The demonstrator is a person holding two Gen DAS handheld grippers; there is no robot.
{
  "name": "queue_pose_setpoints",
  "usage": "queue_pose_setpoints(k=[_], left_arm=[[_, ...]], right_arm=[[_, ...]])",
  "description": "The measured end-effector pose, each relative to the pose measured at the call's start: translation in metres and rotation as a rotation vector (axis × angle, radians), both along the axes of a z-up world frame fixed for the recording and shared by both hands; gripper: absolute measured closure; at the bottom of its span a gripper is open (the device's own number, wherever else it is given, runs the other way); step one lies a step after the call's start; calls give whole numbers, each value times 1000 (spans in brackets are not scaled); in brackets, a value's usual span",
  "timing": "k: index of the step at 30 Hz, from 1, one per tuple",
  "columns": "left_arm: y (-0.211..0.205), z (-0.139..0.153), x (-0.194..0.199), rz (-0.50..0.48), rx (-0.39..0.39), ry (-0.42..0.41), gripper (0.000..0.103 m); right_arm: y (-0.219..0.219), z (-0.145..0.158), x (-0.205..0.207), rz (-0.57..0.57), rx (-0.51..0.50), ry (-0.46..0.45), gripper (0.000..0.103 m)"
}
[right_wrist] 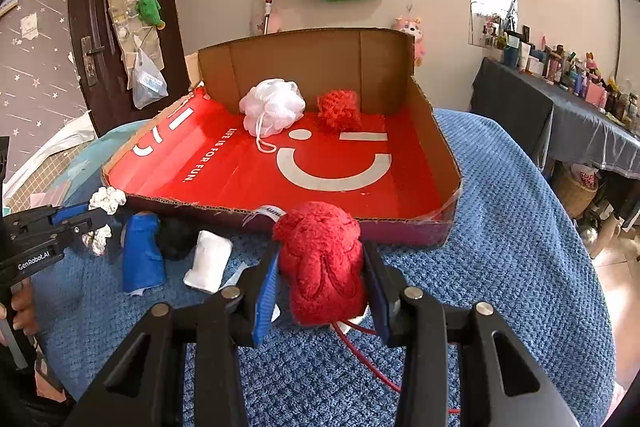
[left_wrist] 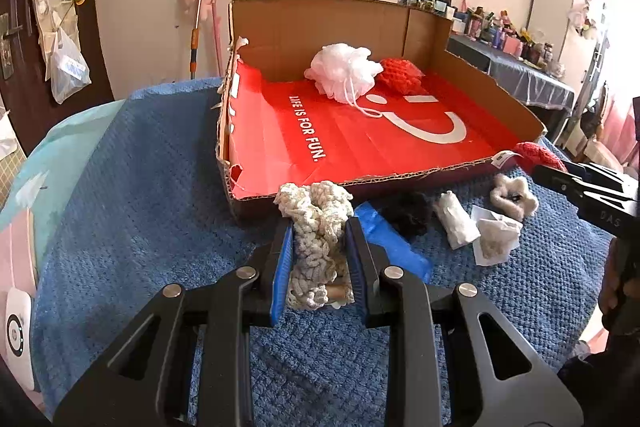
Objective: Organize soft objects
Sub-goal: 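Lower the rope knot and red ball into the box and open both tools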
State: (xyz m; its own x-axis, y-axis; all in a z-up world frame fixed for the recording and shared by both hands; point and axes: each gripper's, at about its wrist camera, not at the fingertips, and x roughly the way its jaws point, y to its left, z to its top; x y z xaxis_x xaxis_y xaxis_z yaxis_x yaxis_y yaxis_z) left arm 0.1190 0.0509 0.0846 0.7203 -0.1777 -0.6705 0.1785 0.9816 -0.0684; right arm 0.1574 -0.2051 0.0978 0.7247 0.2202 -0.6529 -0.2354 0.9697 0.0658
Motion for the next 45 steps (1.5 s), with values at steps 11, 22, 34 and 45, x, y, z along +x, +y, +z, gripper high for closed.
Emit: queue_pose_setpoints(k=[11,22,34,45], left_arm=[[-3,9,-3,-13,-8,-27,79],[-13,50,54,-83,-25,-81,79],[-35,22,187,-113,88,138,79],[-47,-4,222,-103,164,247,79]], right_arm=[[-4,0,-1,-4,8,-11,61],[0,42,58,-19,6,-72,61],[20,14,180,-70,-107,152,61],[26,-12,209,-68,-180,259,61]])
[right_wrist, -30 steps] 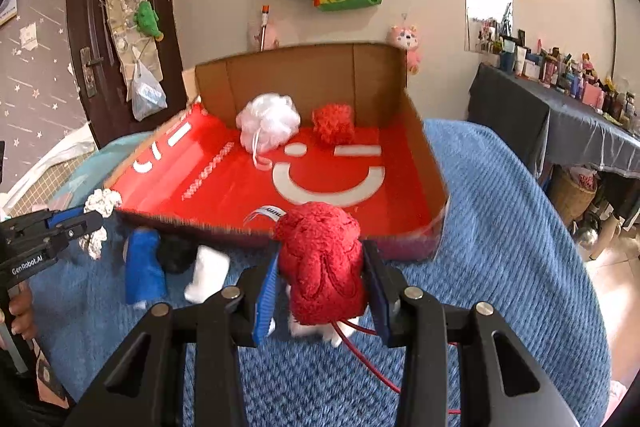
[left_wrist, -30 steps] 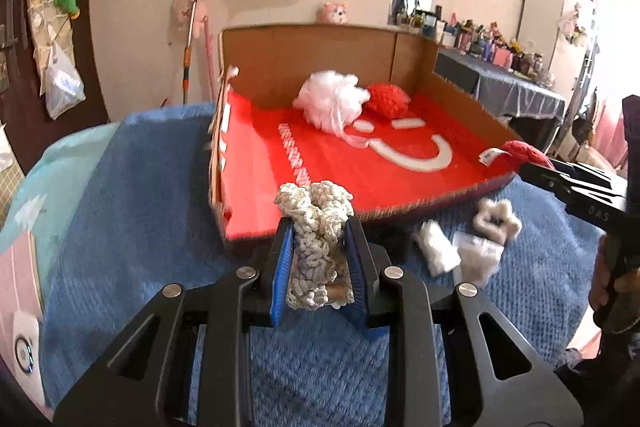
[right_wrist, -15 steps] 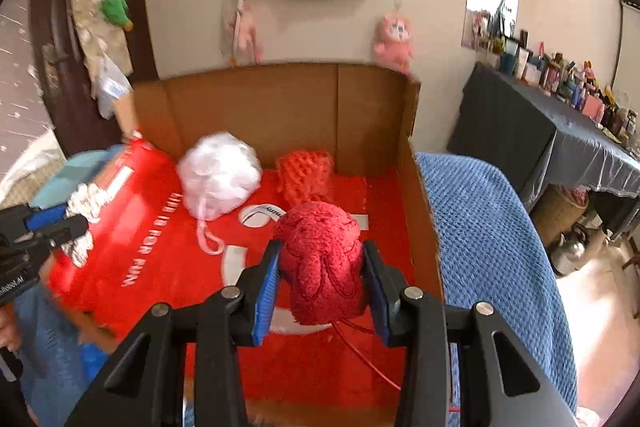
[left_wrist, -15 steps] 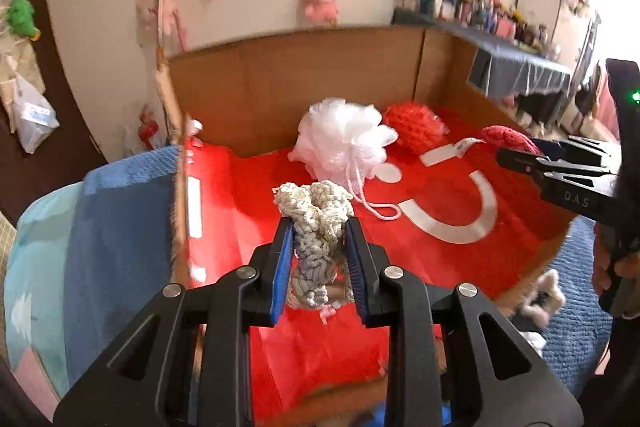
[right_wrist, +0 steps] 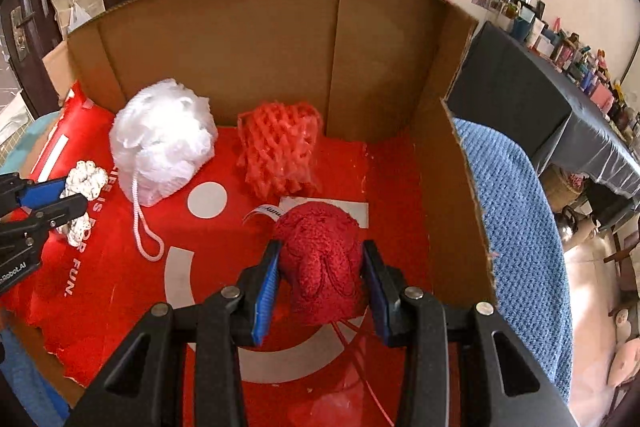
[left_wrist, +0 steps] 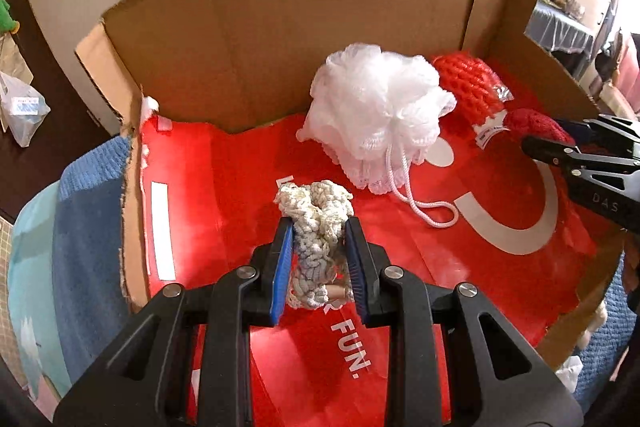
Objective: Organize soft objects
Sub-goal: 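Lower the rope knot and red ball into the box and open both tools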
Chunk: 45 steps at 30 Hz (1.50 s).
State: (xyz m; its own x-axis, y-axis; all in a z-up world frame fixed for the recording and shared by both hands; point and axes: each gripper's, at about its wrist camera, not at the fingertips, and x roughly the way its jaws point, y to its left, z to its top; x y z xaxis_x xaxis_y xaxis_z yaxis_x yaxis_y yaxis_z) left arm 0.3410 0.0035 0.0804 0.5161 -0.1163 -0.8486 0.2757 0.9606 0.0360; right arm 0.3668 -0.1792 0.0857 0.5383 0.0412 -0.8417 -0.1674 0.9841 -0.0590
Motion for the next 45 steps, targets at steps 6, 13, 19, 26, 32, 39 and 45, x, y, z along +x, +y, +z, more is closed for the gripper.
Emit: queue_pose_setpoints(k=[6,13,19,26,32,39,45], left_arm=[[-3,-9,6,5,20,55,79],[-6,-8,12,16,30,60,78],[-5,-8,14,24,32,63,78],[1,-7,18,31,25,70,78],[2,-11,21,28,32,68,77],[1,-11,20,27,27,69,76],[6,-15,22,24,16,71,76]], right_arm=[[6,-9,7,16,-31,31,61],[8,-14,13,32,-37,73,60],[6,-15,19,34,-36,91,60],[-1,-16,30,36,-35,96,60],[0,-19,30,37,-28,101,59],[0,-22,31,41,-29,103,57],[-1,-22,32,45,-26,104,55]])
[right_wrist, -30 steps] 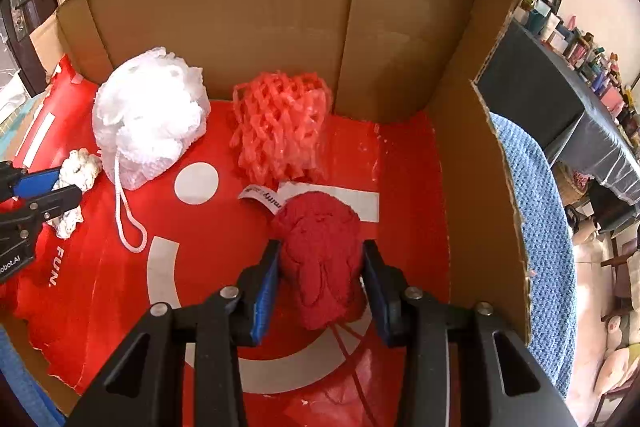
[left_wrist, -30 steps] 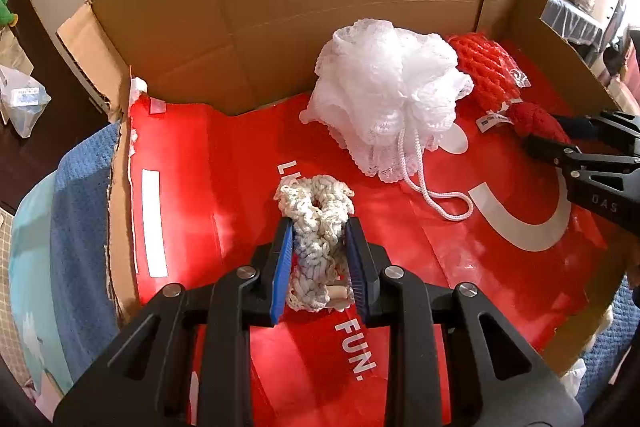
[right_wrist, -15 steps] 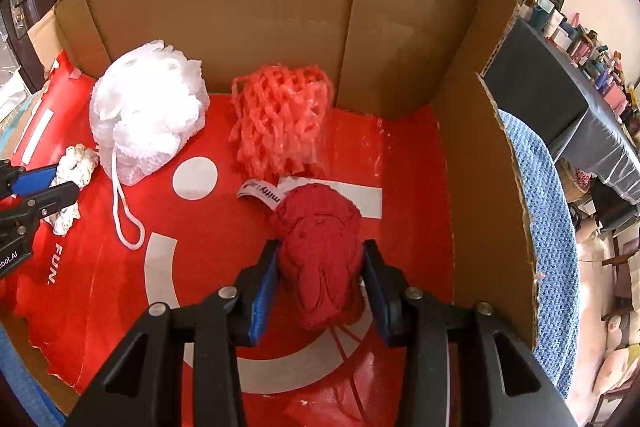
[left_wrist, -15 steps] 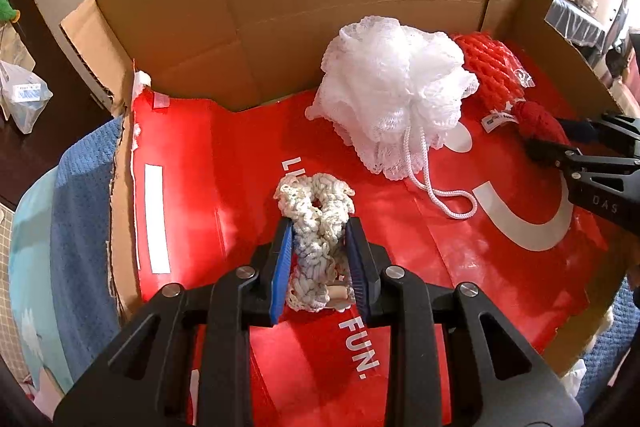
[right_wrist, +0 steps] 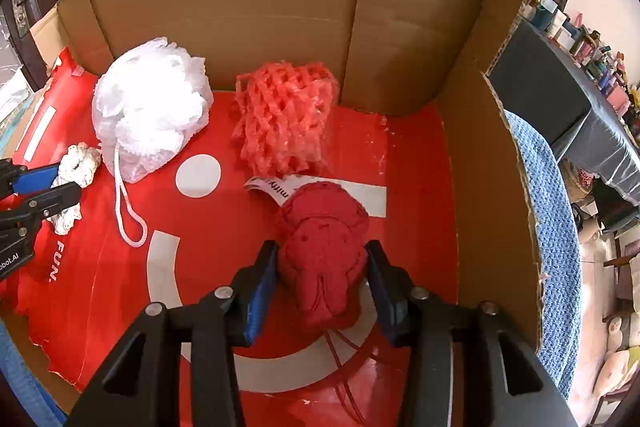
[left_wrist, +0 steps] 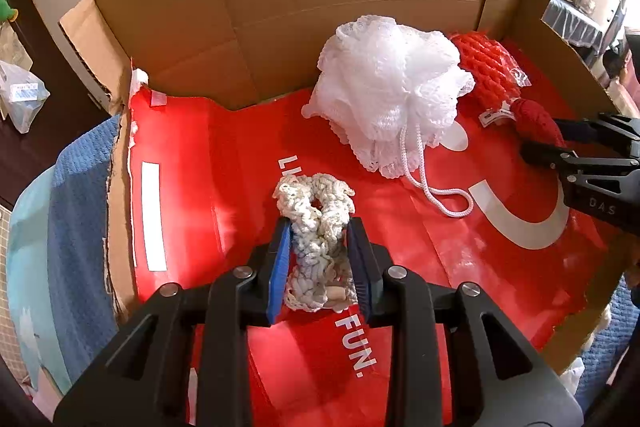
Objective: Organize soft objects
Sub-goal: 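Lower the rope knot and red ball into the box and open both tools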
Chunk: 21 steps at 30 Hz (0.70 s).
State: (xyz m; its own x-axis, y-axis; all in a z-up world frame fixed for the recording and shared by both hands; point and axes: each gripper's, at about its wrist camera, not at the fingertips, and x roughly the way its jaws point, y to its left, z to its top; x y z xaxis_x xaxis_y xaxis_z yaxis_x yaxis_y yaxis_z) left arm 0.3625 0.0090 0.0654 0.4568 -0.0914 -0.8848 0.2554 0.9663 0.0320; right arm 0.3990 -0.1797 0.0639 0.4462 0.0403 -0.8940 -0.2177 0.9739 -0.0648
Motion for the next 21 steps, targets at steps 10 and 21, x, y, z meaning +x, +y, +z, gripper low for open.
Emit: queue_pose_setpoints(k=[10,21], left_arm=[[5,1,-1,1,-7,-23,39],[12,20,-15,-4,-40,-70,38]], right_arm=[[0,1,-2,10,5,0,51],[3,13,-18,34,5,-40,42]])
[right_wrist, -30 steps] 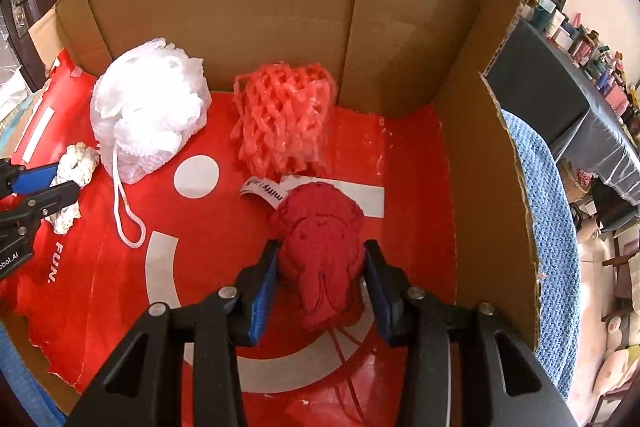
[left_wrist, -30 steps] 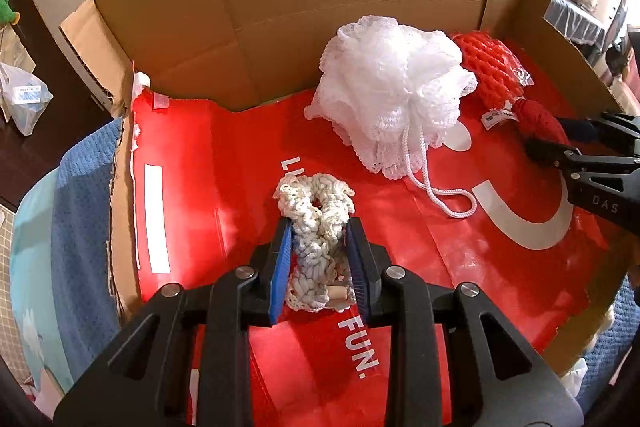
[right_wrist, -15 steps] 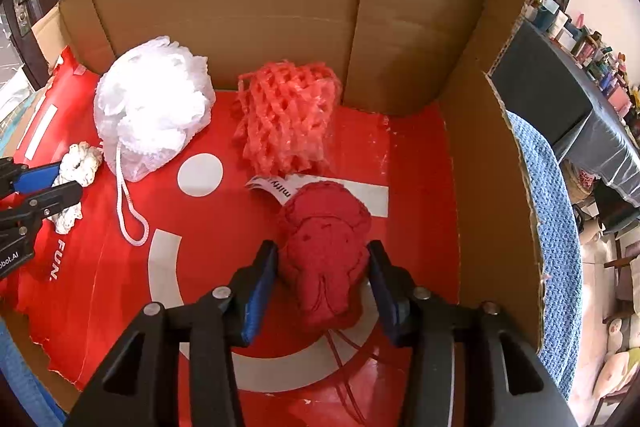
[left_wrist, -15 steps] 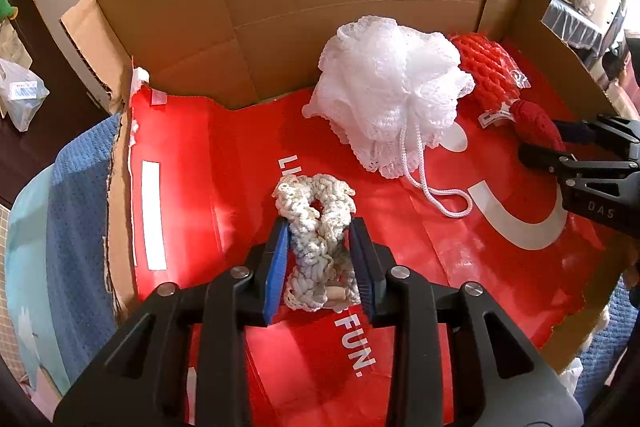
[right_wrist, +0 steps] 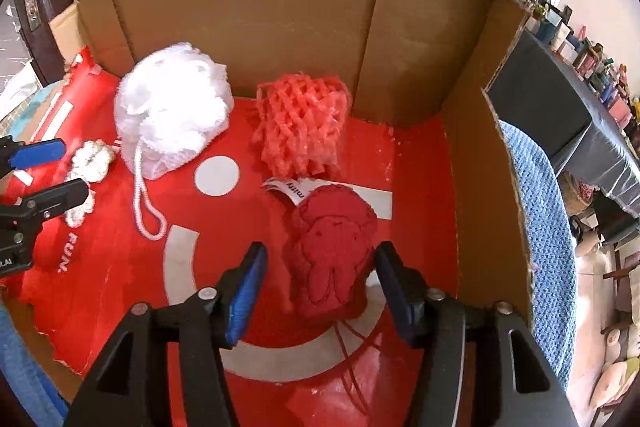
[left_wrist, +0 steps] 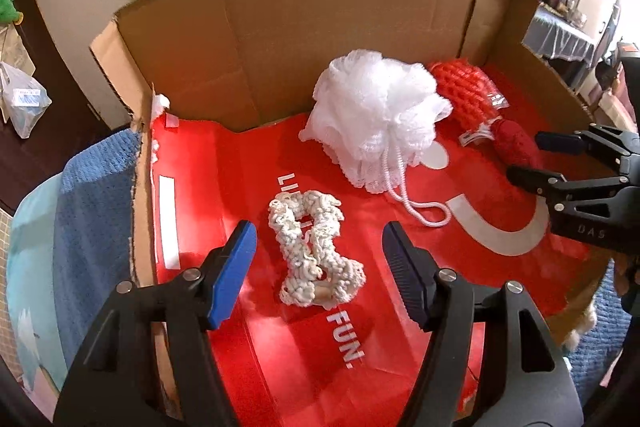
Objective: Organize soft objects
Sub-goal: 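Lower the rope knot and red ball into the box and open both tools, then withdraw both tools from the box toward the remaining items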
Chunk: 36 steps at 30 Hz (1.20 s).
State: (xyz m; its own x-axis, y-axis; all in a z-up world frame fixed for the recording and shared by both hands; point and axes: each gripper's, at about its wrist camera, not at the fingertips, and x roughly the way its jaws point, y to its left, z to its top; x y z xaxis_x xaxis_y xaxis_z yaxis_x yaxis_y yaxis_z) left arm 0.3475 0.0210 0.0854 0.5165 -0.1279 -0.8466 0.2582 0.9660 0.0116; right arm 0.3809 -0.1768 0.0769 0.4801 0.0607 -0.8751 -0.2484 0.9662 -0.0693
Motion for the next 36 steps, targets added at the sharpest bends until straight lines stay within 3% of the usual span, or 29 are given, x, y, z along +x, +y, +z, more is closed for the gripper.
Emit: queue_pose_setpoints(k=[3,5,7,12,22,27,32,36], left_arm=[[-1,8,-13,-2,-15,-23,35],[-3,12,-23,-5,-26,-40,34],[-3,18,-33,-6,-44,-59,32],[-5,42,-59,2,-90,-129,24],[-11,87,-120,14,-123,-331,16],[-10,107,-163,31,-151,-449,3],[-13,111,-201,80,-98,-565,1],[-11,104,-227,112,-121,-601,0]], right_arm=[[1,9,-9,1,9,-22,38],[2,16,-16,-3,9,-42,25],[3,27,-26,-6,2,-83,18],[2,57,-51,-13,43,-142,17],[-4,109,-105,15,114,-321,3],[-9,127,-144,19,151,-406,0],[-13,136,-181,21,187,-474,0],[-17,132,-211,1,195,-532,0]])
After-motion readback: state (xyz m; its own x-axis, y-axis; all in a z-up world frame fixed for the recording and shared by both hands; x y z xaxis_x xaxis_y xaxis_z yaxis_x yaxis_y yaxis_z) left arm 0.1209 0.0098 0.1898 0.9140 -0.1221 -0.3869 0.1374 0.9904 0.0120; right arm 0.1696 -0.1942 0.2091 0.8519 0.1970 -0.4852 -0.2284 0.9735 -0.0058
